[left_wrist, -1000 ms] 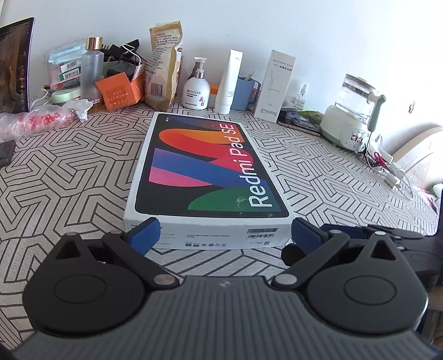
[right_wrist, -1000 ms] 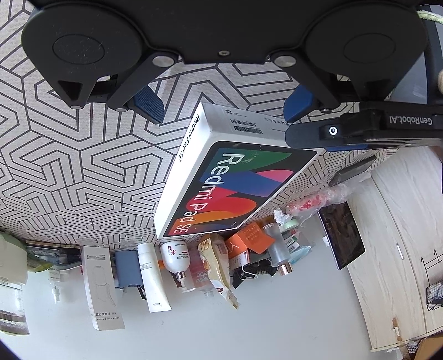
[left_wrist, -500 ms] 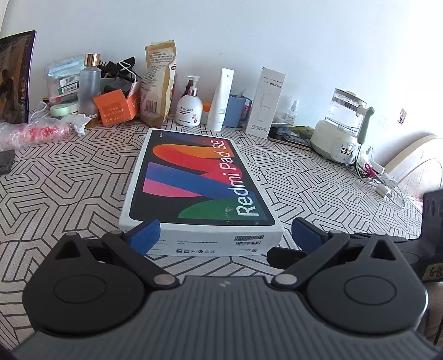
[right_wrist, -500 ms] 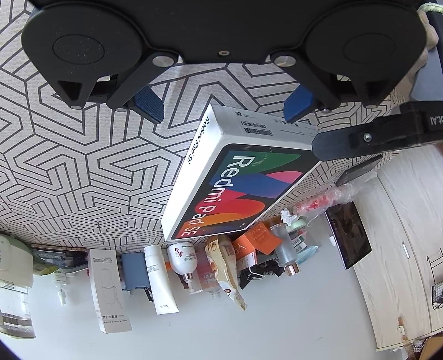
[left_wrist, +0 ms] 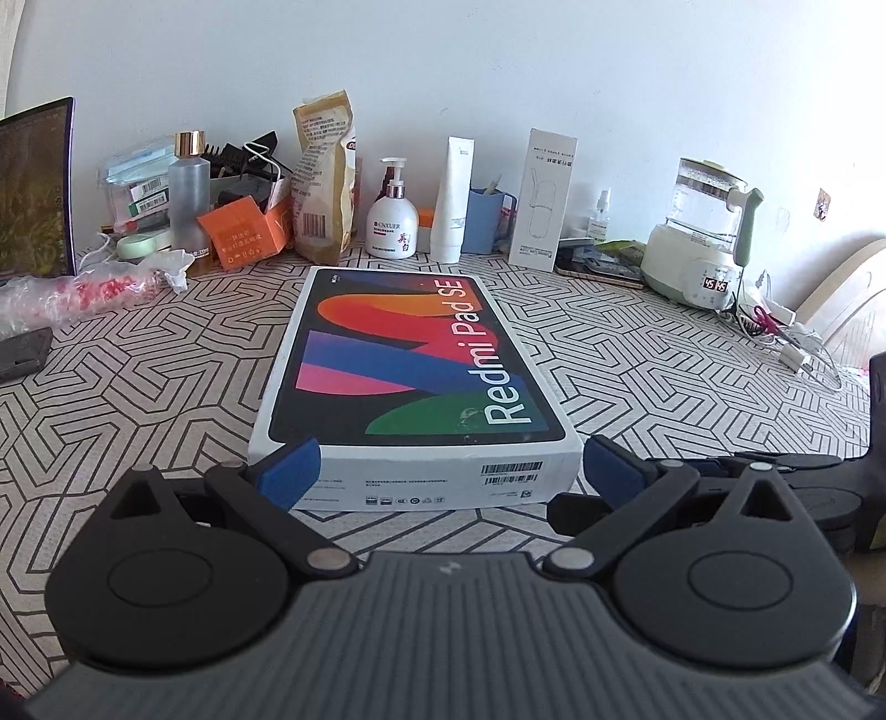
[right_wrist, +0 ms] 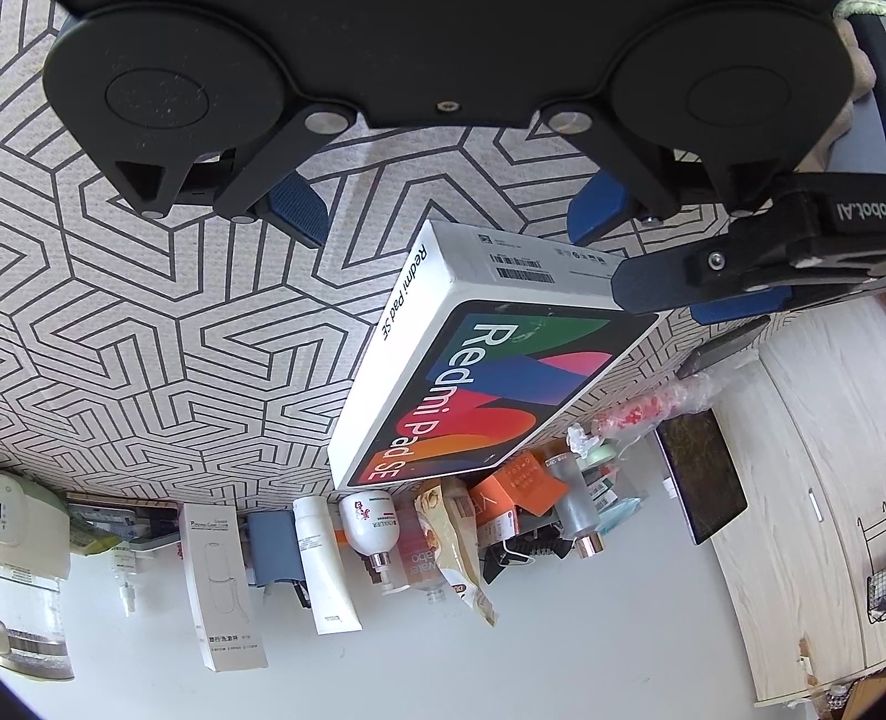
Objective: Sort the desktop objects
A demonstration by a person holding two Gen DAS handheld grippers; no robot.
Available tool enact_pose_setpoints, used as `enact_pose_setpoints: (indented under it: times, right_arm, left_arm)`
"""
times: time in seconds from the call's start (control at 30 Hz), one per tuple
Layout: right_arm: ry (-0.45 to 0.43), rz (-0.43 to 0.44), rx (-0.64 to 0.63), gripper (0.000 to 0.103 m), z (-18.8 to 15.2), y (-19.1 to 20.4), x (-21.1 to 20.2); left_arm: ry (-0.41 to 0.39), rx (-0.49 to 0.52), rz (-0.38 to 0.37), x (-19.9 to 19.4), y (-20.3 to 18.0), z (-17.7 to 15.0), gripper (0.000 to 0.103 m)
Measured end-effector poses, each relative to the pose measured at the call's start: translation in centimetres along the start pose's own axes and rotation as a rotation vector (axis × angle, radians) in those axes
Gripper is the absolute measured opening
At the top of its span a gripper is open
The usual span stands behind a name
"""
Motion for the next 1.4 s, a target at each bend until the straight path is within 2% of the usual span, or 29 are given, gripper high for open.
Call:
enact_pose_setpoints:
  times: [0.4,0.53,0.73,0.97,1.07,1.23,1.4]
  right_arm:
    - [0.006,-0.021,0.018,0.096,-0.2,-1.0,0.0]
    - [0.003,-0.030,0.025,0.096,-0.3,-1.4,0.0]
    - [-0.001,-0.029,0.024,0.096,-0.2,-1.4,-0.1]
    - [0.006,-0.026,0.019,0.097,-0.3,-1.2,0.1]
    - [0.003,-0.029,0.019,0.096,-0.3,-1.1,0.1]
    - [-0.010,-0.033,0.011,0.096,0.0,-0.9,-0.2]
    - [-0.006,-0.037,0.010,0.096,-0.1,-0.9,0.0]
  left_arm:
    - [0.092,0.035,0.050,-0.5,-0.6,-0.1,0.103]
    - [0.083,0.047,0.057,-0.7,-1.0,0.0,0.103]
    - [0.065,0.092,0.106,-0.7,-1.2,0.1,0.103]
    - [0.062,0.082,0.082,-0.7,-1.2,0.0,0.103]
    - [0.038,0.097,0.058,-0.8,-1.4,-0.1,0.103]
    - [0.031,0.058,0.029,-0.7,-1.1,-0.1,0.103]
    - [0.028,0.070,0.050,-0.7,-1.1,-0.3,0.103]
Point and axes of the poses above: each gripper's, at about its wrist camera, not at the fingertips, and x roughly the way its jaws point, y to its left, z to its top, the point moved 6 cm from there along x, roughly the way its jaws point, and after that the axes turned 12 degrees about x, right-handed, at the moved point
